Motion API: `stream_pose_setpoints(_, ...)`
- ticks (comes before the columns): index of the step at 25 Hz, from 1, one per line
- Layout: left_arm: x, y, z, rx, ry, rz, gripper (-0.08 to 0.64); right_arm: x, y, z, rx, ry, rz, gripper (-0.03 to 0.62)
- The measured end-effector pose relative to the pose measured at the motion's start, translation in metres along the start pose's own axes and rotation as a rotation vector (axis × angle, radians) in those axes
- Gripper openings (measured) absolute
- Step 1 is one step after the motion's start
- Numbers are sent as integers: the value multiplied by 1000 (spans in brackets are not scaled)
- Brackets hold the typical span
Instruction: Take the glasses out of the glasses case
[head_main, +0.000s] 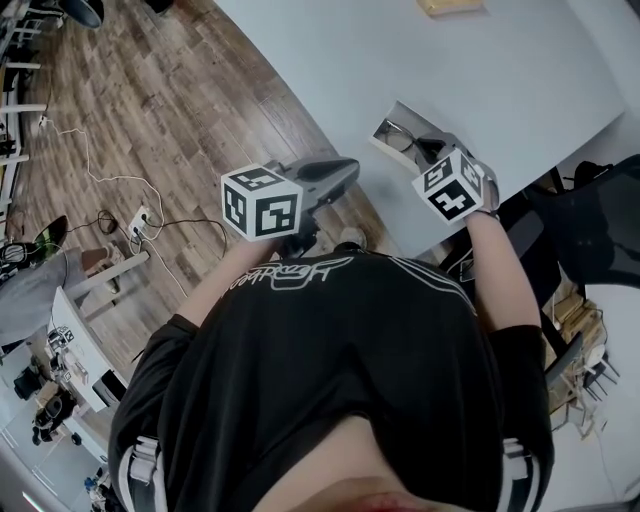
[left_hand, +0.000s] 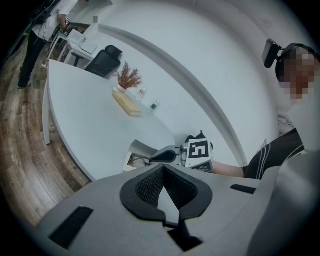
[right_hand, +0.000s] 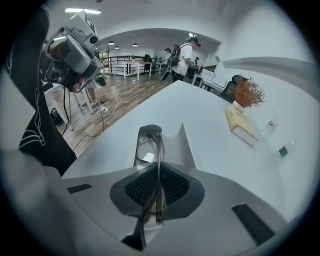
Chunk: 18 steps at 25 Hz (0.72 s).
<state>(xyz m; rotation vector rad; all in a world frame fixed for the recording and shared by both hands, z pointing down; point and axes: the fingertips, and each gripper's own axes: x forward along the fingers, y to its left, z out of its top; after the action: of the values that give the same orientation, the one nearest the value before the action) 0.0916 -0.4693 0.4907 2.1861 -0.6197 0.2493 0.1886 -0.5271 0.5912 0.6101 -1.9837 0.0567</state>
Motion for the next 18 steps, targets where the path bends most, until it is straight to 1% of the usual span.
stream_pose_setpoints(4, 0, -2, -1, 1, -4, 0, 8, -3, -6, -3, -20, 15, -40, 21)
stream_pose_setpoints(11, -7, -4, -5, 5, -10, -1, 8, -13, -15, 2, -15, 10, -102, 21)
stream_pose_setpoints(18, -16, -12, -9, 11, -25, -8, 8, -30, -11, 13, 5, -26, -122, 21)
